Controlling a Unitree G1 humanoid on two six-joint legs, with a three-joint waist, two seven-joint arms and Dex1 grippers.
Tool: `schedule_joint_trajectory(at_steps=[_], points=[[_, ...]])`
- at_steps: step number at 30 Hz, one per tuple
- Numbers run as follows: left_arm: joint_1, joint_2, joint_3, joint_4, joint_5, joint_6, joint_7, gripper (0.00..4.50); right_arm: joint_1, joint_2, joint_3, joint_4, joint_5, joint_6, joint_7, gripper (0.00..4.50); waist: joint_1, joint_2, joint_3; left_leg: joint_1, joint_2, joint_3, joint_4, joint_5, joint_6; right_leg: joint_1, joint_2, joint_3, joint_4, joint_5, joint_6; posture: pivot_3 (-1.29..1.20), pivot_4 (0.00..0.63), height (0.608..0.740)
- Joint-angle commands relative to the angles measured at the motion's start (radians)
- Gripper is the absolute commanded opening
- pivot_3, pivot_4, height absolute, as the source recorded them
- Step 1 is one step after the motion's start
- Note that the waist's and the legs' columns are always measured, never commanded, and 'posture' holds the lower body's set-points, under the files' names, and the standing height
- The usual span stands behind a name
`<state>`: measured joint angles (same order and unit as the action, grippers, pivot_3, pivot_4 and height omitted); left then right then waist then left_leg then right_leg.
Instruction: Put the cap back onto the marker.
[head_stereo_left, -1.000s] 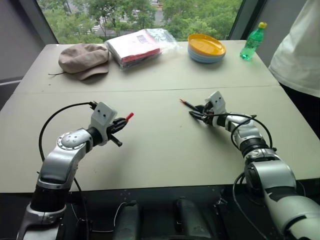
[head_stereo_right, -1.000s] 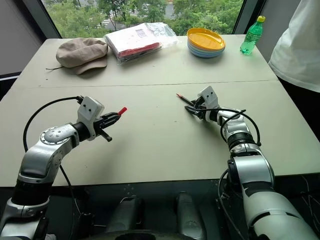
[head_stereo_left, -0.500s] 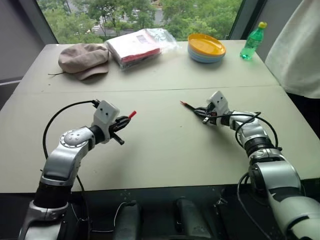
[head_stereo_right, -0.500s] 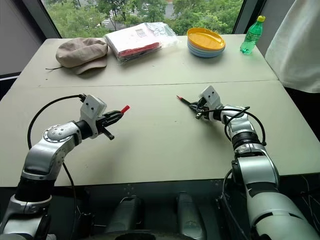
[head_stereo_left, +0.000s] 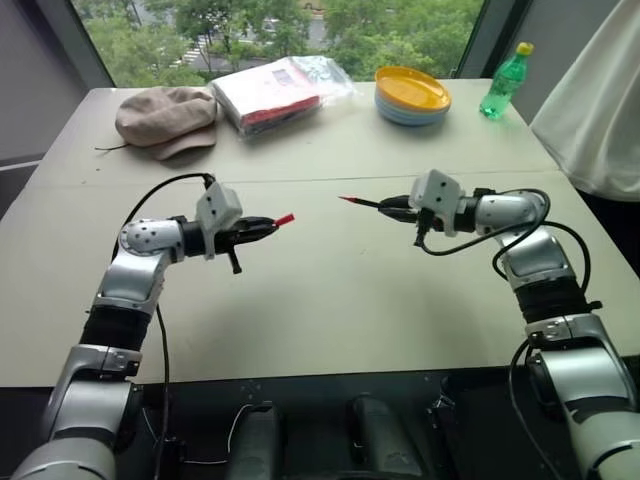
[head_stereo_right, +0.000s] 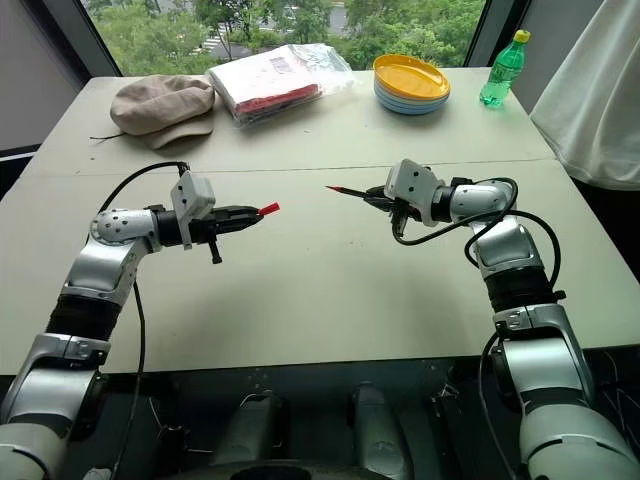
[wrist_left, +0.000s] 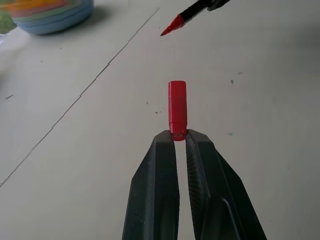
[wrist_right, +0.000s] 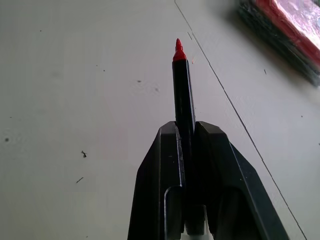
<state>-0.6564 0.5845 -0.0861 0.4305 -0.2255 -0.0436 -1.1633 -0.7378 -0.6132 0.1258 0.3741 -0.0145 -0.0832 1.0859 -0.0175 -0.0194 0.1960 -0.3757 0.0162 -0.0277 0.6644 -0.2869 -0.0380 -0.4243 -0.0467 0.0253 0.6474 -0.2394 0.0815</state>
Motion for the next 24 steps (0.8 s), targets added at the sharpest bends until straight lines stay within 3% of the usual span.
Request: schedule_joint_trajectory(at_steps=[1, 9, 24], points=[[-0.059, -0.007, -0.011, 0.099, 0.018, -0.119, -0.084, 0.02, -0.008, -0.015, 0.009, -0.097, 0.014, 0.018, 0.015, 0.05, -0.001, 0.000, 0.000, 0.000, 0.000, 0.000, 0.000, 0.000, 0.000, 0.000, 0.000, 0.000, 0.000, 0.000, 0.000, 0.00, 0.150, 0.740], [-0.129, -0.031, -0.024, 0.247, 0.053, -0.250, -0.162, 0.02, -0.006, -0.012, 0.036, -0.144, 0.003, 0.034, 0.012, 0.05, 0.000, 0.000, 0.000, 0.000, 0.000, 0.000, 0.000, 0.000, 0.000, 0.000, 0.000, 0.000, 0.000, 0.000, 0.000, 0.00, 0.150, 0.740], [-0.165, -0.042, -0.010, 0.281, 0.064, -0.284, -0.160, 0.02, 0.001, -0.009, 0.059, -0.193, 0.018, 0.077, 0.060, 0.05, 0.000, 0.000, 0.000, -0.001, 0.000, -0.001, 0.000, 0.000, 0.000, -0.001, 0.000, 0.000, 0.000, 0.000, 0.000, 0.00, 0.150, 0.740]])
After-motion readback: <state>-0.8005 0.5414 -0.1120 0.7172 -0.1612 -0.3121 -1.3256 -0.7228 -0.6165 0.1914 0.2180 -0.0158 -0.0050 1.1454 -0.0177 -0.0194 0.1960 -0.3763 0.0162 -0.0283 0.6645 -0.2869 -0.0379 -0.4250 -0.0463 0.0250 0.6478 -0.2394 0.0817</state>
